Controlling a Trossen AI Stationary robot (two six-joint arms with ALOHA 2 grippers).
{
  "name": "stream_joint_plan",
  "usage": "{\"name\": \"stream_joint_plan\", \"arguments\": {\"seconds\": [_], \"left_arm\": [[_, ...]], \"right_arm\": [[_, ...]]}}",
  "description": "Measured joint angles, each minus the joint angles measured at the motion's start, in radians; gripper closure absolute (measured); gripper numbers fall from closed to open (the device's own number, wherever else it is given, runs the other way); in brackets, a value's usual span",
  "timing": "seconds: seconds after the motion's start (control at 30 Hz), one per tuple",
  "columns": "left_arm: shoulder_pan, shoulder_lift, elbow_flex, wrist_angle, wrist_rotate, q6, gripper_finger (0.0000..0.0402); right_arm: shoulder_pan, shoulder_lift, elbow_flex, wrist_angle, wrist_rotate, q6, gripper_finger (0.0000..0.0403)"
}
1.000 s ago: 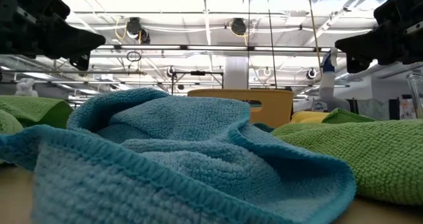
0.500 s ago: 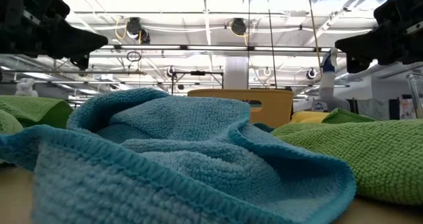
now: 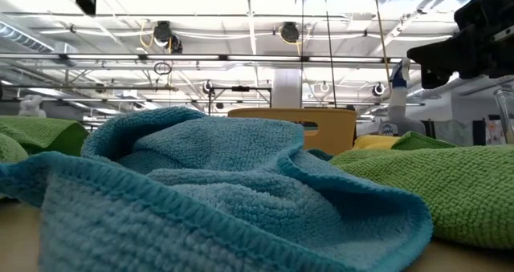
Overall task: Sort microfiber towel by color & place in baskets
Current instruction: Put the top blue microfiber towel into the transparent bin
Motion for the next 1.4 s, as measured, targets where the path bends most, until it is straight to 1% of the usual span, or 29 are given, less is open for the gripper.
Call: {"name": "stream_joint_plan", "arguments": {"seconds": [0.1,0.2,0.37,0.5,0.67,0.77,0.87,1.03,1.13,1.27,1.33,1.4], "left_arm": [[0.0,0.104,0.155,-0.073,-0.011,0.038,0.038],[0.0,0.216,0.307,-0.15,-0.024,0.045,0.038],[0.0,0.402,0.532,-0.222,-0.031,0.05,0.0379],[0.0,0.541,0.685,-0.275,-0.031,0.05,0.038],[0.0,0.703,0.826,-0.291,-0.031,0.049,0.0379],[0.0,0.783,0.884,-0.294,-0.031,0.043,0.0379],[0.0,0.836,0.917,-0.292,-0.038,0.031,0.0379],[0.014,0.896,0.931,-0.294,-0.049,-0.174,0.0379],[0.021,0.917,0.932,-0.306,-0.01,-0.275,0.0379],[0.021,0.946,0.933,-0.379,0.051,-0.376,0.0379],[0.021,0.96,0.933,-0.419,0.07,-0.429,0.0379],[0.021,0.972,0.932,-0.438,0.085,-0.479,0.0379]], "right_arm": [[0.0,0.0,0.0,0.0,0.0,0.0,0.0403],[0.0,0.0,0.0,0.0,0.0,0.0,0.0403],[0.0,0.0,0.0,0.0,0.0,0.0,0.0403],[0.0,0.0,0.0,0.0,0.0,0.0,0.0403],[0.0,0.0,0.0,0.0,0.0,0.0,0.0403],[0.0,0.0,0.0,0.0,0.0,0.0,0.0403],[0.0,0.0,0.0,0.0,0.0,0.0,0.0403],[0.0,0.0,0.0,0.01,0.006,0.0,0.0403],[0.0,0.001,0.0,0.035,0.03,0.017,0.0403],[0.0,0.0,0.0,0.118,0.066,0.085,0.0403],[-0.001,0.0,0.0,0.174,0.099,0.109,0.0403],[-0.001,0.0,0.0,0.223,0.156,0.158,0.0403]]}}
